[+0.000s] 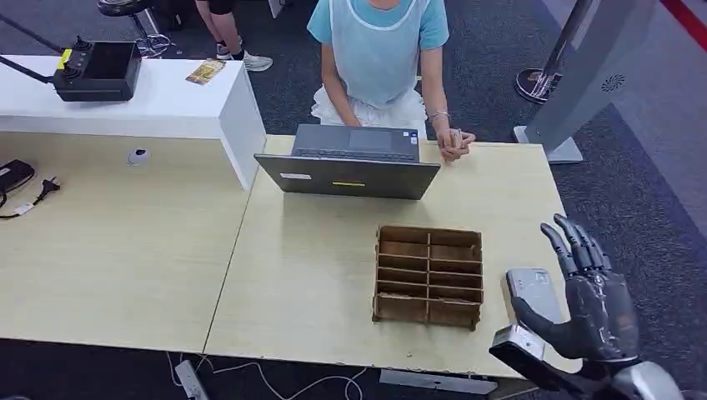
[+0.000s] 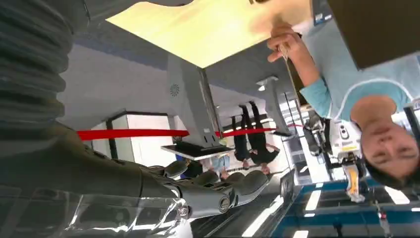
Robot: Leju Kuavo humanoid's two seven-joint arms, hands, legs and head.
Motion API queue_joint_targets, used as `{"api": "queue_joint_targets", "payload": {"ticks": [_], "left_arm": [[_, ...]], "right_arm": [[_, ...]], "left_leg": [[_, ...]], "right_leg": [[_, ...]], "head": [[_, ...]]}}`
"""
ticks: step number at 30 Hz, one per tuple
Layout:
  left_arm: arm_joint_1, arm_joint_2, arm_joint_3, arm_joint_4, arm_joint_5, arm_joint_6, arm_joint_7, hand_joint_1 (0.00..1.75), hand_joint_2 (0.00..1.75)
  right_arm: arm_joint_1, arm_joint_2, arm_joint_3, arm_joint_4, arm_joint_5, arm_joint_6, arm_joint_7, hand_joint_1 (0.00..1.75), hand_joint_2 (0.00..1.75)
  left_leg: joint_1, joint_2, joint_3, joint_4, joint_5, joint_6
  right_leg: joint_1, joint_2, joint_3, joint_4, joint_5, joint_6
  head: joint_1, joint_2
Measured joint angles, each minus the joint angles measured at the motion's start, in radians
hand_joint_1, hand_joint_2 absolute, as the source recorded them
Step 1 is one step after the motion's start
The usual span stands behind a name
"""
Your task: Pass the card to the sensor for recognition and then transmit it.
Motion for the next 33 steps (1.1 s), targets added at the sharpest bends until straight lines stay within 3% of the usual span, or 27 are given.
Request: {"api": "queue_joint_targets", "payload": {"ticks": [7, 19, 33], "left_arm": [[-0.001, 0.000, 0.000, 0.000, -0.002, -0.001, 0.002, 0.00, 0.00], [-0.001, 0.001, 0.000, 0.000, -0.007, -0.004, 0.014, 0.00, 0.00], [-0.002, 0.003, 0.000, 0.000, -0.009, -0.014, 0.016, 0.00, 0.00]], "right_arm": [[-0.035, -0.042, 0.060, 0.019, 0.032, 0.048, 0.059, 0.00, 1.75], [-0.075, -0.084, 0.136, 0.048, 0.045, 0.130, 0.107, 0.00, 1.75], [-0.102, -0.093, 0.228, 0.101, 0.044, 0.188, 0.116, 0.00, 1.75]], "left_leg": [[0.000, 0.000, 0.000, 0.000, 0.000, 0.000], [0.000, 0.000, 0.000, 0.000, 0.000, 0.000], [0.000, 0.000, 0.000, 0.000, 0.000, 0.000]], "right_leg": [[0.000, 0.000, 0.000, 0.000, 0.000, 0.000], [0.000, 0.000, 0.000, 0.000, 0.000, 0.000], [0.000, 0.000, 0.000, 0.000, 0.000, 0.000]], "head": [[0.000, 0.000], [0.000, 0.000], [0.000, 0.000]]}}
